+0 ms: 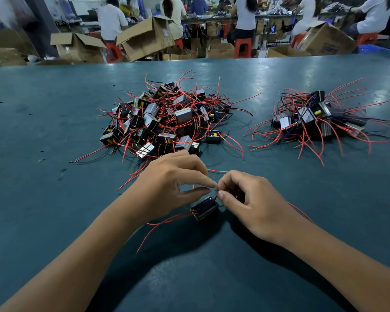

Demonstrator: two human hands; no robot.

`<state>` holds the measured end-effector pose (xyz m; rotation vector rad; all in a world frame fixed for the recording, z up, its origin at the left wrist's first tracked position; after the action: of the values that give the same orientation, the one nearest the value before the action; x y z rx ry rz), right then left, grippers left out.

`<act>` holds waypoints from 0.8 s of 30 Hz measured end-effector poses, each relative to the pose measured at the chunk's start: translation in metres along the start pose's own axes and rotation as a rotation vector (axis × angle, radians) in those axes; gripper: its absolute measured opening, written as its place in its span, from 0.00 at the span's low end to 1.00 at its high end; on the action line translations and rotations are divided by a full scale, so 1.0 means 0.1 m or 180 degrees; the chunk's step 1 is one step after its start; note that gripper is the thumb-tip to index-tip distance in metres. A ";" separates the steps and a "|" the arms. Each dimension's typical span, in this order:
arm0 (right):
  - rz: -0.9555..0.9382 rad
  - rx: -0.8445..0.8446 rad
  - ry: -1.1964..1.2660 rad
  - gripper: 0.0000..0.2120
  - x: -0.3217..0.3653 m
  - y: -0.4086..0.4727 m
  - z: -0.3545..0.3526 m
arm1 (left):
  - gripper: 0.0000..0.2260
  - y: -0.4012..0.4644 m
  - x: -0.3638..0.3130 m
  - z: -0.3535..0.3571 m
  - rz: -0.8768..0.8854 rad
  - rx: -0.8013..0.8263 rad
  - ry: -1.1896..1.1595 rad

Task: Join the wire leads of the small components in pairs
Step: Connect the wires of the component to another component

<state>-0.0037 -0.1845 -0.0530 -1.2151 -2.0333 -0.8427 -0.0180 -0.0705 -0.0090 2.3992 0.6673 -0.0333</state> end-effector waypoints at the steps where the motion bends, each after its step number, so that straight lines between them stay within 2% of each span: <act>1: 0.0001 0.0006 0.0018 0.06 0.00 0.00 0.00 | 0.05 0.00 0.00 0.02 0.0019 0.0041 0.0033; 24: 0.0045 0.0009 0.0048 0.05 0.02 -0.02 0.00 | 0.06 0.02 -0.07 0.07 0.0371 -0.0085 0.0355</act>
<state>-0.0062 -0.1848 -0.0520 -1.2167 -2.0110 -0.8397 -0.0226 -0.0791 -0.0121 2.4234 0.5733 0.1583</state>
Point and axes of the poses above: each hand's wrist, its own y-axis towards the middle knuckle, its own z-axis out of the palm, x = y × z, the point moved 10 cm from there along y, towards the middle knuckle, and after that the axes turned 9 degrees about z, right-handed, at the moved point
